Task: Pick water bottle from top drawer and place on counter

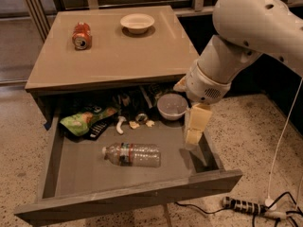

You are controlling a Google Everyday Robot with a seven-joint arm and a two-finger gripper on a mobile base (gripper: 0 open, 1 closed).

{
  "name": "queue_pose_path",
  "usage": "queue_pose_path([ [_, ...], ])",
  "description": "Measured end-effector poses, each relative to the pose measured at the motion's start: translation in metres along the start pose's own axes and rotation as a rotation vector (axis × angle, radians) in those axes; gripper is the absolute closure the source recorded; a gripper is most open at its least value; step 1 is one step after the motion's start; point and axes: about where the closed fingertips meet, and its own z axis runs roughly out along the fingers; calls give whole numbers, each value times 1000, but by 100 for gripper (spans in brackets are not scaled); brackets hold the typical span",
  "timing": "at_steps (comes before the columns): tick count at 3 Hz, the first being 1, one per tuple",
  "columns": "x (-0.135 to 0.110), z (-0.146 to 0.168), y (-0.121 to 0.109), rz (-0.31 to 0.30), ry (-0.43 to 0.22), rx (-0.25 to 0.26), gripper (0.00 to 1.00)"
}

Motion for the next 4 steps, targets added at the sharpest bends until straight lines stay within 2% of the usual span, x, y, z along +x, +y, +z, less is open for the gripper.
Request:
queue_pose_path([
  [1, 7, 0, -21, 31, -10, 3, 0],
  [2, 18, 10, -59, 79, -22, -4, 0],
  [4, 16, 13, -57, 69, -32, -15, 0],
])
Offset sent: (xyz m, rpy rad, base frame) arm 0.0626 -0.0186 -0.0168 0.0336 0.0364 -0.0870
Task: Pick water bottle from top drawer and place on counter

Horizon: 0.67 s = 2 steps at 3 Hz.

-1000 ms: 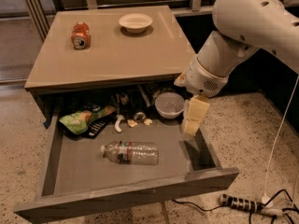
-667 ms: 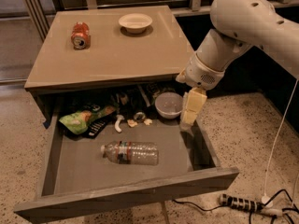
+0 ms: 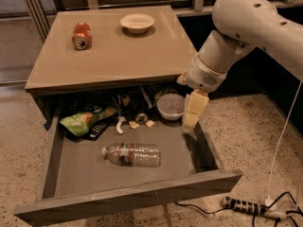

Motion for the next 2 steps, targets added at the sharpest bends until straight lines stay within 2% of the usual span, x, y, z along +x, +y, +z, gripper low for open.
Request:
queue_pose_path([
  [2, -20, 48, 32, -60, -46, -109, 0],
])
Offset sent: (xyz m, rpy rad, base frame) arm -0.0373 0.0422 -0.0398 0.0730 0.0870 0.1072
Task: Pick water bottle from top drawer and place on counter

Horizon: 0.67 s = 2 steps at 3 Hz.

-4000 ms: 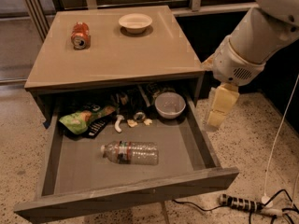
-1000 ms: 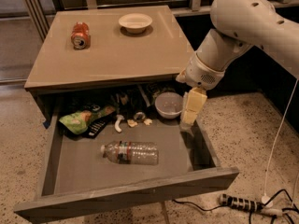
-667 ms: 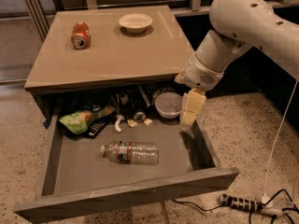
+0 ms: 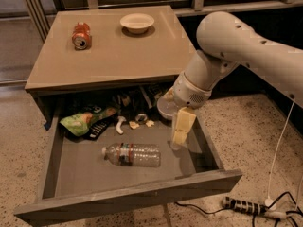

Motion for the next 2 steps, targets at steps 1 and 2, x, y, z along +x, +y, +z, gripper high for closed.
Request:
queue_pose_path([
  [1, -6, 23, 10, -20, 1, -46, 0],
  [2, -5, 22, 10, -19, 1, -46, 0],
])
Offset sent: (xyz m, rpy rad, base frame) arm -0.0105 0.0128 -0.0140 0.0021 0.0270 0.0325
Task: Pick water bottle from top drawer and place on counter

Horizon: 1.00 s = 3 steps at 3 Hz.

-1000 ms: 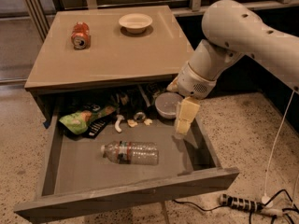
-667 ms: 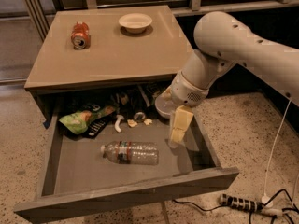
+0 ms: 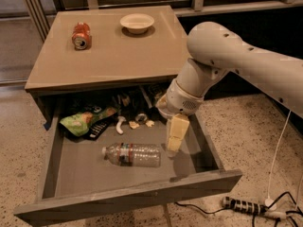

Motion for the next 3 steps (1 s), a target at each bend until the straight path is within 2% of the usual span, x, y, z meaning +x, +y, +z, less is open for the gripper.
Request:
queue_pose_path([
  [1, -3, 13, -36, 18, -6, -40, 0],
  [3, -7, 22, -31, 3, -15, -56, 0],
])
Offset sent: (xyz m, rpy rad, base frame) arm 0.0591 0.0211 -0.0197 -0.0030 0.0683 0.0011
